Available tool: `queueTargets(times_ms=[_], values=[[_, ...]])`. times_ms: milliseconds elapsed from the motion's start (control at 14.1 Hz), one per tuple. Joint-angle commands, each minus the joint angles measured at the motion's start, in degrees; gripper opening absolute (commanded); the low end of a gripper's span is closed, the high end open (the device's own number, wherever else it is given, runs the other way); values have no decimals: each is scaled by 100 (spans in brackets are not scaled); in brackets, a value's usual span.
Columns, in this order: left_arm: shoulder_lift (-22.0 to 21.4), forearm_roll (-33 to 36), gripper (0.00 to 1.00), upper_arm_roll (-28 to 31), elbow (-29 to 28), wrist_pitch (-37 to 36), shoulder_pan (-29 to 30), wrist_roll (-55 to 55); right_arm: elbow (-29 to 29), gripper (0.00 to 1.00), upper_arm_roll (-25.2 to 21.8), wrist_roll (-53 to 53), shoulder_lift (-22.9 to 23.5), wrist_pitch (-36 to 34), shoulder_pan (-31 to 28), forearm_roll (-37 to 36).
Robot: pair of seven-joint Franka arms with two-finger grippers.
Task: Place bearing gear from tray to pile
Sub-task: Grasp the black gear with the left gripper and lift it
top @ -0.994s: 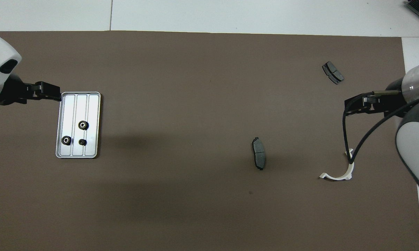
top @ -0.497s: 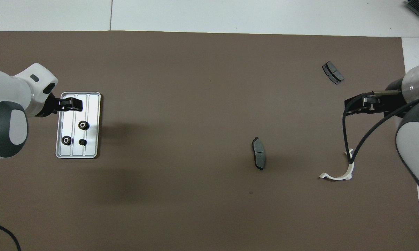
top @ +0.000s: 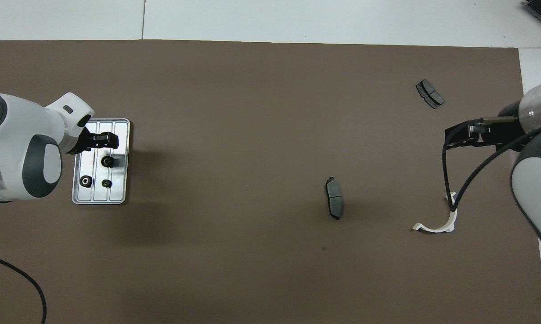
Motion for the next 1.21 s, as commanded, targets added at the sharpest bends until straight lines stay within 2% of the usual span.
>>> queueTargets(times_ms=[0,284,355,852,994,1136], values=[[-68,32,67,-13,-238,212,40,59,-172,100,46,-127,-149,34,-90,94],[-59,32,57,-13,-388,264,40,68,-172,100,37,-127,-158,25,-98,103],[-50,32,51,-13,-440,334,31,59,-172,100,37,-127,-158,25,-98,94],[-59,41,46,-13,-529,361,66,76,-172,100,46,-135,-158,25,-81,94],[-50,41,41,-13,-529,344,66,76,-172,100,37,-135,-158,25,-90,103],[-50,41,31,-13,-529,335,66,68,-172,100,37,-144,-158,25,-81,94]])
